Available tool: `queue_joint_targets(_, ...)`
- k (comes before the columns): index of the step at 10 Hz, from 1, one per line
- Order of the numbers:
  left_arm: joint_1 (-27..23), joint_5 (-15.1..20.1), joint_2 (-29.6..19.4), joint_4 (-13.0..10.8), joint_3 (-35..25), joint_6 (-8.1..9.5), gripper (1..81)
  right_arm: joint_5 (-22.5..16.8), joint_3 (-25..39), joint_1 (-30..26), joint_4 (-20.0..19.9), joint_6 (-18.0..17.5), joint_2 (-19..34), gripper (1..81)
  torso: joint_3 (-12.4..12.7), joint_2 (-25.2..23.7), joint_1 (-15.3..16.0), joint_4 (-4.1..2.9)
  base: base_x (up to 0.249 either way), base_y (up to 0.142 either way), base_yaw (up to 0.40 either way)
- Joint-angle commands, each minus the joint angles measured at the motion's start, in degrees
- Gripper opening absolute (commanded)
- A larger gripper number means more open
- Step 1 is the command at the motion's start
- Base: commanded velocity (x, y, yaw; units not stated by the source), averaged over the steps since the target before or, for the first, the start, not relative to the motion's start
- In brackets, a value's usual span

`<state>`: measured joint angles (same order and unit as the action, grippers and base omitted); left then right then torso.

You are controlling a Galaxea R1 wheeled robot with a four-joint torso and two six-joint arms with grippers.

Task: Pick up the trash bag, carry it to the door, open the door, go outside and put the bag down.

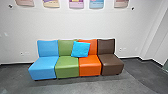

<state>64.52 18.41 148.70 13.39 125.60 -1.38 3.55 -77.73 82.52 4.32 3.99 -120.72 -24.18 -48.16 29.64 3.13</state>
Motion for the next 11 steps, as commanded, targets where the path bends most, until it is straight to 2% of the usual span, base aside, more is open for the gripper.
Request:
queue_joint_targets(1,-5.2,3.8,-1.2,1.1,-0.3,0.06,81.1,-1.4,5.2,-4.3,-3.0,0.0,10.2,81.1,0.0,-5.5,3.5,0.00,0.000,0.000,0.000)
queue_joint_targets(2,-5.0,3.9,-0.9,1.0,0.3,0.06,81.1,0.0,5.1,-4.3,-3.3,0.0,11.2,81.1,0.0,-7.5,4.8,0.00,0.000,0.000,0.000)
queue_joint_targets(4,-4.5,4.8,-0.7,1.5,1.5,0.06,81.1,0.1,5.2,-4.4,-3.5,-0.1,12.1,81.1,0.0,-11.4,7.3,0.00,0.000,0.000,0.000)
queue_joint_targets(6,-4.0,4.9,-0.5,2.2,1.5,0.06,81.1,0.1,6.0,-4.3,-4.0,-0.1,12.8,81.1,-4.6,-15.3,9.7,0.00,0.000,0.000,0.000)
queue_joint_targets(11,-5.1,5.7,0.0,2.3,1.3,-0.03,81.1,0.1,7.5,-4.7,-4.2,-0.1,14.0,81.1,-13.3,-24.5,15.5,0.02,0.000,0.000,0.000)
